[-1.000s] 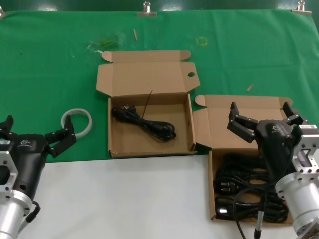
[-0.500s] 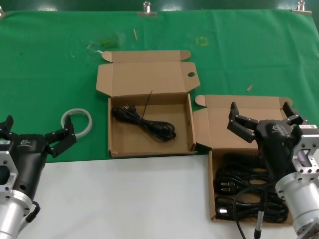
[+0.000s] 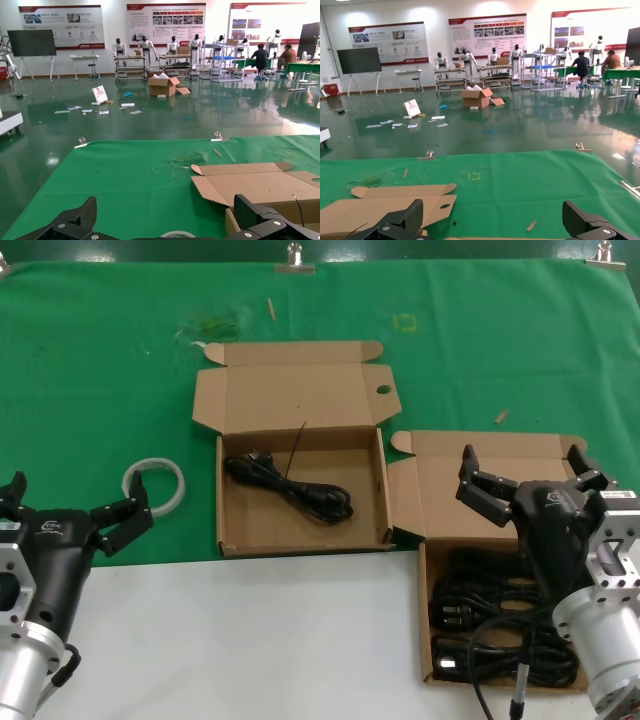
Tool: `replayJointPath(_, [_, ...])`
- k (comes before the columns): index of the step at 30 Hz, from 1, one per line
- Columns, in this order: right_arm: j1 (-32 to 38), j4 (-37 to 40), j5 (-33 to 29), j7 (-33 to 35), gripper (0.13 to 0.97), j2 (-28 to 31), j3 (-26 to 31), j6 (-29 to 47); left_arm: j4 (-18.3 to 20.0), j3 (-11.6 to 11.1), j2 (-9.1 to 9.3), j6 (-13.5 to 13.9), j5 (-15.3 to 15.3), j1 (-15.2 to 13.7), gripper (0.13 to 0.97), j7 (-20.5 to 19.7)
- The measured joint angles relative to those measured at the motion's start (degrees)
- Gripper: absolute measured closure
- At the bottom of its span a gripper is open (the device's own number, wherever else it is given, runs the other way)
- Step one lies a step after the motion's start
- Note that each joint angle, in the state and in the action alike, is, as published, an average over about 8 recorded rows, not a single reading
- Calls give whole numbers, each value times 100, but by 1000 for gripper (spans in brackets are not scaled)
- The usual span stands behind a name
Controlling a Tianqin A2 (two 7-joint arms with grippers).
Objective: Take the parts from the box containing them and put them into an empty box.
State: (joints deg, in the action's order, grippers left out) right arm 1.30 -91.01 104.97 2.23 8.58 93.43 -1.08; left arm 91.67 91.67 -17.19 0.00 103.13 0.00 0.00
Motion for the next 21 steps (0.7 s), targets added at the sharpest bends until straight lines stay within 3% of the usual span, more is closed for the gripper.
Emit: replayJointPath(21, [0, 0, 0, 0, 129, 0, 0, 0, 0, 0, 0, 0, 0, 0, 132, 0])
